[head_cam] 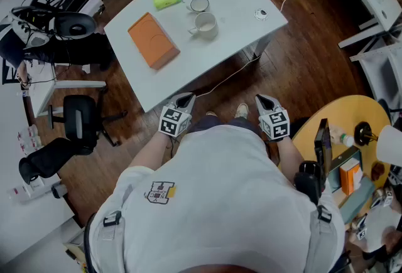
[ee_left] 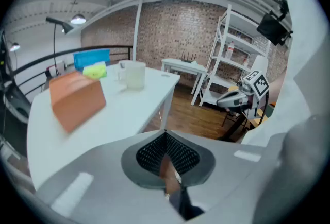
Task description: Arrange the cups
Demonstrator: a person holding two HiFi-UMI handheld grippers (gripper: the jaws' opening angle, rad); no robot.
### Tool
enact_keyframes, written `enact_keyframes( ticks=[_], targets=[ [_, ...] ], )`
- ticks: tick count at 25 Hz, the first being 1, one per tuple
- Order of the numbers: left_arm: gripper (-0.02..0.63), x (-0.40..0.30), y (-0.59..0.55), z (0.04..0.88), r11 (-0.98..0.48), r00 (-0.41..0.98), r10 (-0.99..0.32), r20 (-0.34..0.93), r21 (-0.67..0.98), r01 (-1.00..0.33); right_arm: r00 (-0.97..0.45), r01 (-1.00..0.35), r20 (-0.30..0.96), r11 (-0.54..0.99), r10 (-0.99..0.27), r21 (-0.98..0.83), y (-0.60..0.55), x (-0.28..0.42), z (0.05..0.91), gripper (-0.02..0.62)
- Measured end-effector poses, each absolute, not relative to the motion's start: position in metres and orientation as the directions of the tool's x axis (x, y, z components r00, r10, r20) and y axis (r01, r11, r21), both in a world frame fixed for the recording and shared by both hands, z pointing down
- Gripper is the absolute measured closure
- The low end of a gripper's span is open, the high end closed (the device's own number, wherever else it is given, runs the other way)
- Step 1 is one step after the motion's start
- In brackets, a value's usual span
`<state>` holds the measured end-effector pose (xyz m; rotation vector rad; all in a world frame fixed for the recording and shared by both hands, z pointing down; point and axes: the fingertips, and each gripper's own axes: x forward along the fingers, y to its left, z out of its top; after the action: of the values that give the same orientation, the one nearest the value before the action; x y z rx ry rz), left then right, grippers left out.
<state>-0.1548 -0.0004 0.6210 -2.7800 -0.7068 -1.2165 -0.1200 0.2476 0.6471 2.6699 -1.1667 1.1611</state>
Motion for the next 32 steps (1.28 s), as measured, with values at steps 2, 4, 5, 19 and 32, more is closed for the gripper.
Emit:
enact_keyframes(
  ticks=[2, 4, 5, 19, 32],
  targets=[
    [0.606, -0.1, 0.002, 0.593, -0.885, 0.663, 0.403, 0.63, 0.085, 0.458, 0.462, -0.654, 0.612, -0.712, -0.642, -0.255, 0.235, -0.093, 0.641, 0.595],
    [0.606, -0.049, 0.0, 0.571, -0.879, 0.718, 0.41, 0.562, 0.032, 0.477, 0.476, -0.672, 0.595, -0.704, -0.648, -0.23, 0.22, -0.063, 0.634, 0.595],
    [0.606, -0.027, -0.003, 0.562, -0.878, 0.738, 0.41, 0.535, 0.012, 0.479, 0.482, -0.678, 0.59, -0.702, -0.648, -0.217, 0.212, -0.05, 0.63, 0.595],
    [0.212, 0.119, -0.005, 0.549, -0.724, 0.742, 0.511, 0.434, -0.247, 0.644, 0.541, -0.77, 0.539, -0.638, -0.645, 0.009, 0.138, 0.067, 0.564, 0.595],
    [0.071, 0.179, 0.015, 0.626, -0.823, 0.722, 0.348, 0.598, -0.175, 0.541, 0.363, -0.904, 0.54, -0.426, -0.759, 0.009, 0.132, 0.155, 0.555, 0.595]
  ],
)
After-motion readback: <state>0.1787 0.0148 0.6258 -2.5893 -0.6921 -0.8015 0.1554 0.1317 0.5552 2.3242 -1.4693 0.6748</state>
